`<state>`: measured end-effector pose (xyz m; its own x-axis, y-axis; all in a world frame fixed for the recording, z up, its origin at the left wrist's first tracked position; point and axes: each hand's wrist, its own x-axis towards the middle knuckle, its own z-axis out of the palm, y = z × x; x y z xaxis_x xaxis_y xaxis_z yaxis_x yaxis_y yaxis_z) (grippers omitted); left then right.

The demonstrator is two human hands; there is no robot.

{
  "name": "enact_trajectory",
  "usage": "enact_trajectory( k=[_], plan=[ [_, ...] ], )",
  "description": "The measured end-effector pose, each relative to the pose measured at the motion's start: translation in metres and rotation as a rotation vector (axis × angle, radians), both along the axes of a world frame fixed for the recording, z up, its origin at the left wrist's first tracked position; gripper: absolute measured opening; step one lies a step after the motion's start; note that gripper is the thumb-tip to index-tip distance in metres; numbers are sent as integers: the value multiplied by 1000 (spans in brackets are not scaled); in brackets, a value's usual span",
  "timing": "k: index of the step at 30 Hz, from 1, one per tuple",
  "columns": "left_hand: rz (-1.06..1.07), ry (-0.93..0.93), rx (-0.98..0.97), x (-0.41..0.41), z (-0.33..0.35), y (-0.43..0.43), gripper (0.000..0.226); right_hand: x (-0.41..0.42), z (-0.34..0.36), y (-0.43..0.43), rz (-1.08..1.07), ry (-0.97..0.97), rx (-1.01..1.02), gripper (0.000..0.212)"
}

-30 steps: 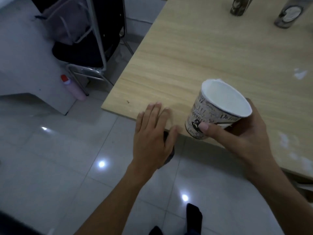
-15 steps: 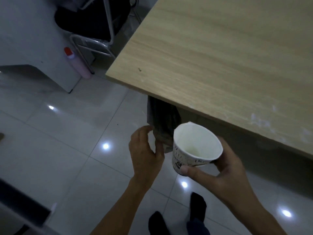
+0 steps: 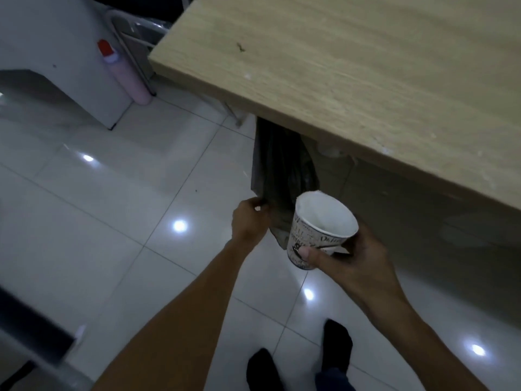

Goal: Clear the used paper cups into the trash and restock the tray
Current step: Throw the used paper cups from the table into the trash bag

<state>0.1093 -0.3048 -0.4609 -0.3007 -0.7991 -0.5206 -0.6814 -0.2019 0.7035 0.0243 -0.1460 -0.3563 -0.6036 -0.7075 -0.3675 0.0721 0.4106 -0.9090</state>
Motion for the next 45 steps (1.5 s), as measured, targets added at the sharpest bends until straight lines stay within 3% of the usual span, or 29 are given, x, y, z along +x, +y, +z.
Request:
enact_trajectory(
  k=[6,10,15,19,25,33,36,41,45],
  plan=[
    [134,100,-53,26,18,20,19,-5,-21,-21,-50,-75,-4,61],
    [124,115,-88,43,29,36,19,-3,-31,-39,-93,-178,-3,72],
    [161,172,-90,67,50,47,18,4,-48,-67,-44,-55,166,93],
    [182,199,-82,84,58,48,23,16,-47,-81,29,-14,184,74],
    [184,202,-126,99,62,43,25,27,-45,-79,191,49,342,83],
    [106,114,-196,106,69,39,15,25,-25,-44,106,-13,251,39],
    [64,2,-271,104,74,40,8,21,-3,-28,72,10,170,24],
    [17,-76,-485,89,100,46,14,16,47,-9,46,54,36,24],
    [-13,-21,-610,68,137,53,10,8,95,7,23,51,-55,22]
  ],
)
